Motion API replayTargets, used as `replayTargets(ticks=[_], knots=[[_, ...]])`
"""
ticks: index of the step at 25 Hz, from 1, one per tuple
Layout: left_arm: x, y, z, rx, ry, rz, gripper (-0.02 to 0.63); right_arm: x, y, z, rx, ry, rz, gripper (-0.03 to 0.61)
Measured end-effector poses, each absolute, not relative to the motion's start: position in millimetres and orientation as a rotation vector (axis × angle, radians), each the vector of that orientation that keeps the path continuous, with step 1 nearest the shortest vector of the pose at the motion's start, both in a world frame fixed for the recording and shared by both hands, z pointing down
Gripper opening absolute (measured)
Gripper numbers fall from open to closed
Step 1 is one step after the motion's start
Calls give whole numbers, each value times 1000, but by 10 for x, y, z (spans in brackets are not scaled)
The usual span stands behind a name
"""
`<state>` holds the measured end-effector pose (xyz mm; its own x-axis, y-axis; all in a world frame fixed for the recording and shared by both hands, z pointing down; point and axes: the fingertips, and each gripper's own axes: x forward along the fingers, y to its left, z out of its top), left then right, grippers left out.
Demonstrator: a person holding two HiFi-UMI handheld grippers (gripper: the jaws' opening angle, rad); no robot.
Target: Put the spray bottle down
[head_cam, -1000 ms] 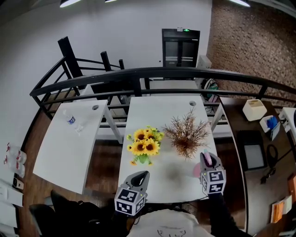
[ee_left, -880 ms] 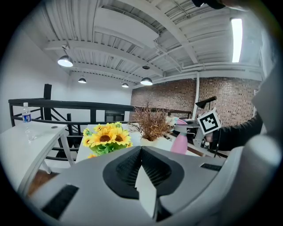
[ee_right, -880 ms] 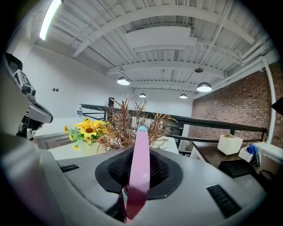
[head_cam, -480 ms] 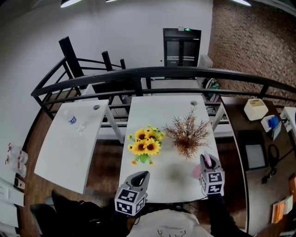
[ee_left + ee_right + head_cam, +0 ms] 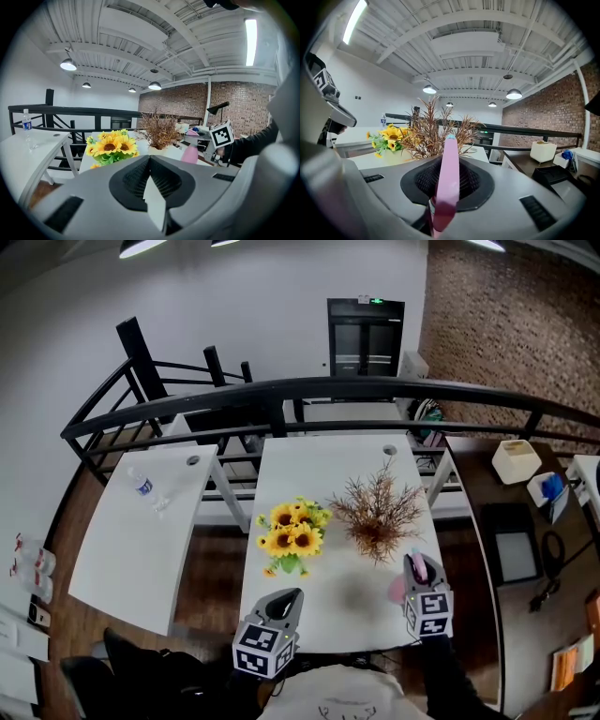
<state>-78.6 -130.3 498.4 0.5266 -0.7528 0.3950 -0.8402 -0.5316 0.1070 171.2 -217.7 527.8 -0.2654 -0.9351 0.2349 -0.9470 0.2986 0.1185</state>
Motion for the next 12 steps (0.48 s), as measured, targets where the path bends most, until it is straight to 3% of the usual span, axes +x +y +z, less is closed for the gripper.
replayTargets(ticks=[9, 12], knots=[[-792, -1317, 4984, 2485, -1334, 437, 3, 1702, -2188, 5252, 1714, -2294, 46, 51], [-800, -1322, 4980, 2482, -1334, 438, 3, 1678, -2201, 5267, 1703, -2310, 59, 124]])
